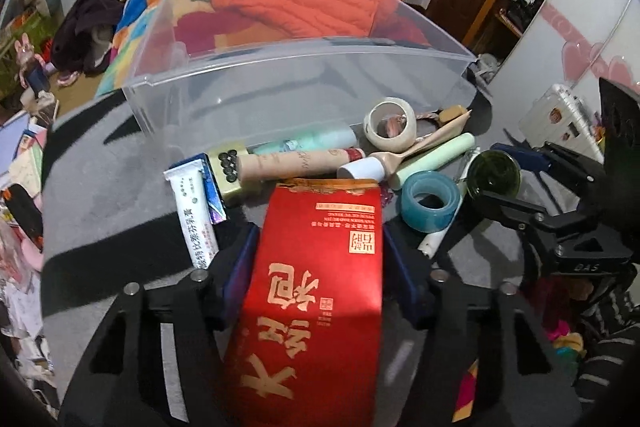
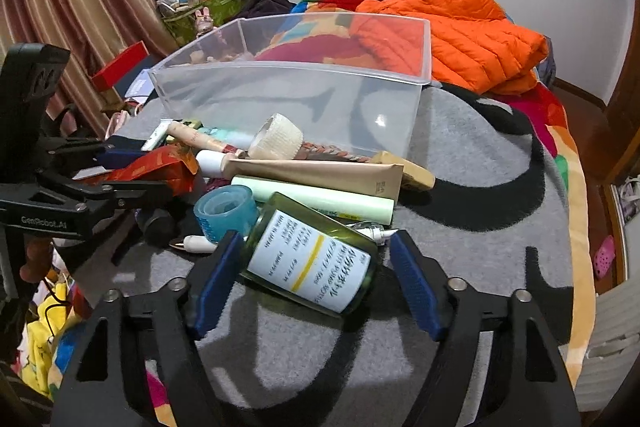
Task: Organize objects
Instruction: 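Grasp the red envelope with the left tool while the right tool grasps the green bottle, then carry both items over the clear box and release them inside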
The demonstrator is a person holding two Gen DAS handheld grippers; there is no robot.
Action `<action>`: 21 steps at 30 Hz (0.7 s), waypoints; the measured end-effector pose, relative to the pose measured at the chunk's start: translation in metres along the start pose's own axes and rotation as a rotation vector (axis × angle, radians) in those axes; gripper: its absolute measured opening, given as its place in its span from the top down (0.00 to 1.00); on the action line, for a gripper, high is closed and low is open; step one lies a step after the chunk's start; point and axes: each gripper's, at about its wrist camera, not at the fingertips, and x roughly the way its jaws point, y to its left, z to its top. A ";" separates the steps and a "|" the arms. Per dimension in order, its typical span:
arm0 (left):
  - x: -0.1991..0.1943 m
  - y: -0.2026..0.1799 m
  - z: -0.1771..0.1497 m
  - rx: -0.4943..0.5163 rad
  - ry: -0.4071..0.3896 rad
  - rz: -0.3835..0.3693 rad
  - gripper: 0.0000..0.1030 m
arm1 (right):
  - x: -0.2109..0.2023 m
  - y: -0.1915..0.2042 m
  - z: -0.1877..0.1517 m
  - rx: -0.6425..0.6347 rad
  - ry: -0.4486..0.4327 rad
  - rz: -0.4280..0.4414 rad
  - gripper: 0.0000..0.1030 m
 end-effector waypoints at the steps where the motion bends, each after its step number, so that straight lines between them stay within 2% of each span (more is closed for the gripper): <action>1: -0.001 0.000 -0.001 -0.003 -0.005 0.003 0.47 | -0.001 0.001 0.000 -0.003 -0.005 -0.001 0.40; 8: -0.016 -0.003 -0.013 -0.020 -0.069 0.047 0.48 | -0.010 -0.001 -0.002 0.012 -0.017 -0.010 0.40; 12: -0.036 -0.008 -0.017 -0.017 -0.147 0.089 0.48 | -0.021 -0.005 0.003 0.034 -0.050 -0.012 0.40; 21: -0.073 -0.008 0.012 -0.042 -0.308 0.113 0.48 | -0.048 -0.005 0.040 0.030 -0.176 -0.053 0.40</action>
